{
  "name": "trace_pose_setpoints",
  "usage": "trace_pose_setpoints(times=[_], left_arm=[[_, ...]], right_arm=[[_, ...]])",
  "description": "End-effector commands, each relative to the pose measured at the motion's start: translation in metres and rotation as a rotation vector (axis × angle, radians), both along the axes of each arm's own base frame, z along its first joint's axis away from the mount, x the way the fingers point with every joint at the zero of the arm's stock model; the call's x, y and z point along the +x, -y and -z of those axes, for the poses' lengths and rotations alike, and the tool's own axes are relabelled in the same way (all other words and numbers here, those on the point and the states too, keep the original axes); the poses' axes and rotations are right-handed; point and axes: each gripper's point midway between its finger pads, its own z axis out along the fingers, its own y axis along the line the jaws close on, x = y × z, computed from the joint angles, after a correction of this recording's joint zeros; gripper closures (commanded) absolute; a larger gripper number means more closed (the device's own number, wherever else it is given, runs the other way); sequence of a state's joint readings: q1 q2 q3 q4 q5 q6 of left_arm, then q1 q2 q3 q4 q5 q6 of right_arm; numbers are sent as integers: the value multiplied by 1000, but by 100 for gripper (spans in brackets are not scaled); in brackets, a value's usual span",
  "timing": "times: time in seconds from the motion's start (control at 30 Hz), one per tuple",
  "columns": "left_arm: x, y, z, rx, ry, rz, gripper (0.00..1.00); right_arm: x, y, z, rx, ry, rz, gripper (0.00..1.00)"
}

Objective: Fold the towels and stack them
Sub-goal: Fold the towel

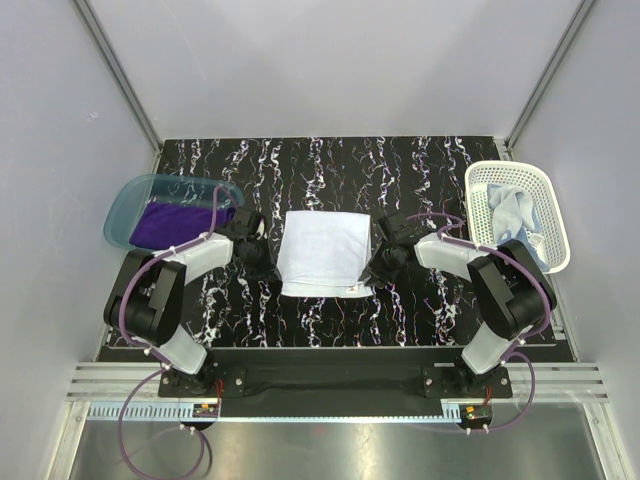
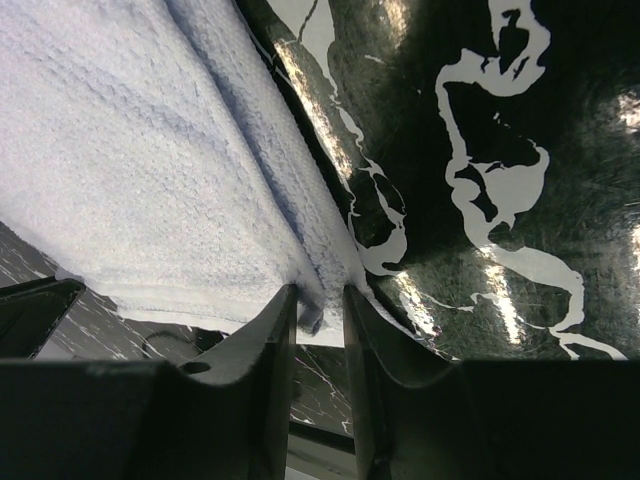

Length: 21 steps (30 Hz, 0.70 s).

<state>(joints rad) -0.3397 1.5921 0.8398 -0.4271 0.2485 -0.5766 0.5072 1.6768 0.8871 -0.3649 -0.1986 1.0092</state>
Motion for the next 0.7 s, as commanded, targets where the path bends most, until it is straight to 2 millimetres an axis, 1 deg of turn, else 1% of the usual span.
trace_pose_setpoints(times=[0.0,0.03,0.07,0.1,0.17,0.2,0.3,0.43,0.67], left_arm=[[7,-1,-1,18,20,-9,78],[7,-2,-1,18,19,-11,80],[8,-1,-3,18,23,-8,82],[8,-1,-3,18,23,-8,87],[10,-1,-5,16,27,-6,94],[10,-1,-5,15,29,-5,100],[11,1,-6,9,32,-6,100],[13,3,-9,0,37,-5,100],[20,6,-25,-17,68,-1,100]], right_arm=[[4,-5,-4,1,25,8,69],[5,-6,-5,2,24,9,68],[4,-6,-5,5,21,5,65],[4,-7,-6,6,22,4,64],[4,-7,-9,8,24,5,62],[4,-7,-10,11,28,3,61],[4,-7,-14,9,30,1,59],[5,-9,-16,13,27,-8,59],[7,-12,-21,19,29,-11,59]])
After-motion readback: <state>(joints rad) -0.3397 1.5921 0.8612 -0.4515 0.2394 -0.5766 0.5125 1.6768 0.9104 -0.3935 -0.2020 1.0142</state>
